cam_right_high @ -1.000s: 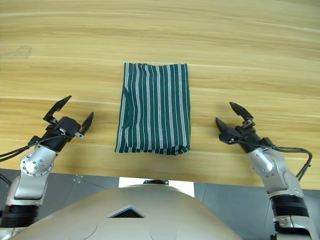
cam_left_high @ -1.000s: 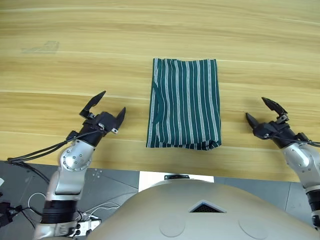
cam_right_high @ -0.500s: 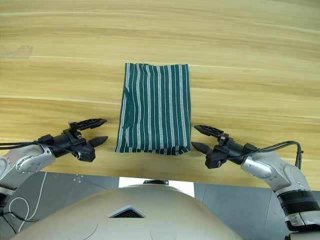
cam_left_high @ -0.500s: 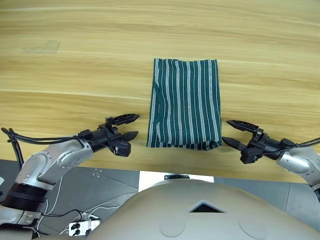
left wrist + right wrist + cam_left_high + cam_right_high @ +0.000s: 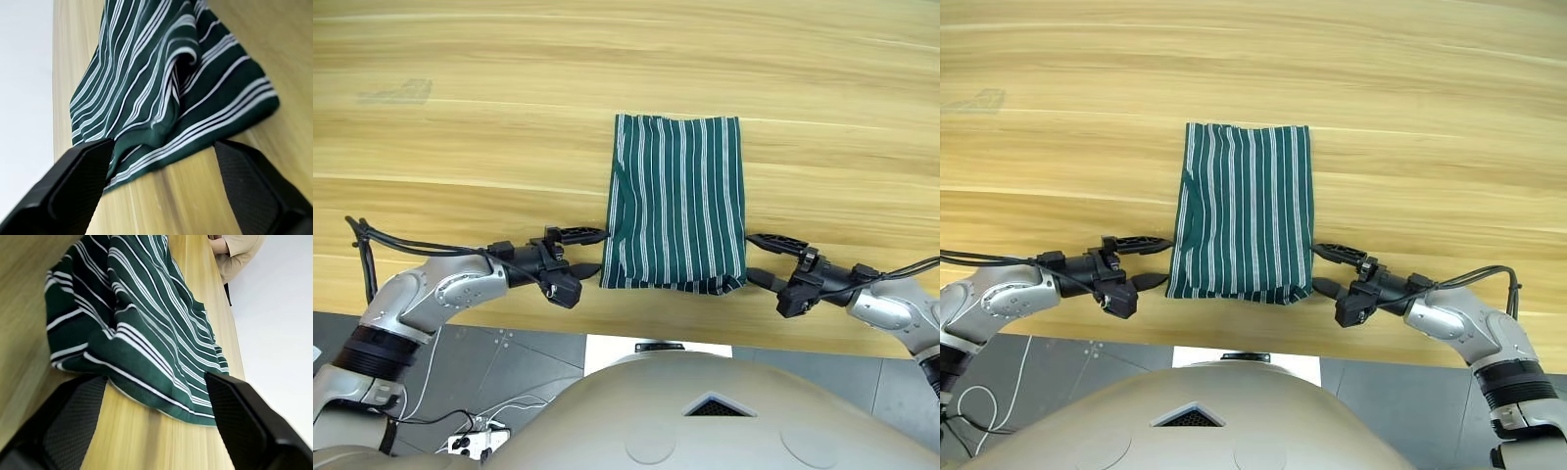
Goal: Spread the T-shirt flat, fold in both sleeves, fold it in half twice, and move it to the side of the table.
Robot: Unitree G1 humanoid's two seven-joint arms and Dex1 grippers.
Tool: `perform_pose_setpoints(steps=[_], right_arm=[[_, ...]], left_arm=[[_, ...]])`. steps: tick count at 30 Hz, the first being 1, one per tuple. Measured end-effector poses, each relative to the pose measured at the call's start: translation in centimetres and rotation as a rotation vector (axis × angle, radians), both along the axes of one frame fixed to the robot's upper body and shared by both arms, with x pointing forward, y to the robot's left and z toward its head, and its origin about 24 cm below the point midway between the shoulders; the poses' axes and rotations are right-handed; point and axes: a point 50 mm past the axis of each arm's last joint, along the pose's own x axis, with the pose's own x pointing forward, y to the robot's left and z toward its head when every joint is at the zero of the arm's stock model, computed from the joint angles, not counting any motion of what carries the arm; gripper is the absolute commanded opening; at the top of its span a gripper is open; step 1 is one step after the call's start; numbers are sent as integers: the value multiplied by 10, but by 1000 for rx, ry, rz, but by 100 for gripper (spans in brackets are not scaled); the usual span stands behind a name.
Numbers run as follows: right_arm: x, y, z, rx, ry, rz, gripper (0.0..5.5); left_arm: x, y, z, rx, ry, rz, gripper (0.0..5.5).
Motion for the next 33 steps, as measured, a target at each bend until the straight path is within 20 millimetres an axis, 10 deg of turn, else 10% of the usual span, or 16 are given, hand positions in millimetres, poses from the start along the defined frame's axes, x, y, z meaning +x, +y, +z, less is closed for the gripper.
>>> perform_pose_setpoints(steps=[28, 33], right_arm=[[-3, 20, 2, 5, 95, 160, 368], [-2, 21, 1, 16, 94, 161, 349]], left_arm=[[10, -18, -8, -88, 46, -62, 381], [9, -17, -11, -85, 59, -64, 296]])
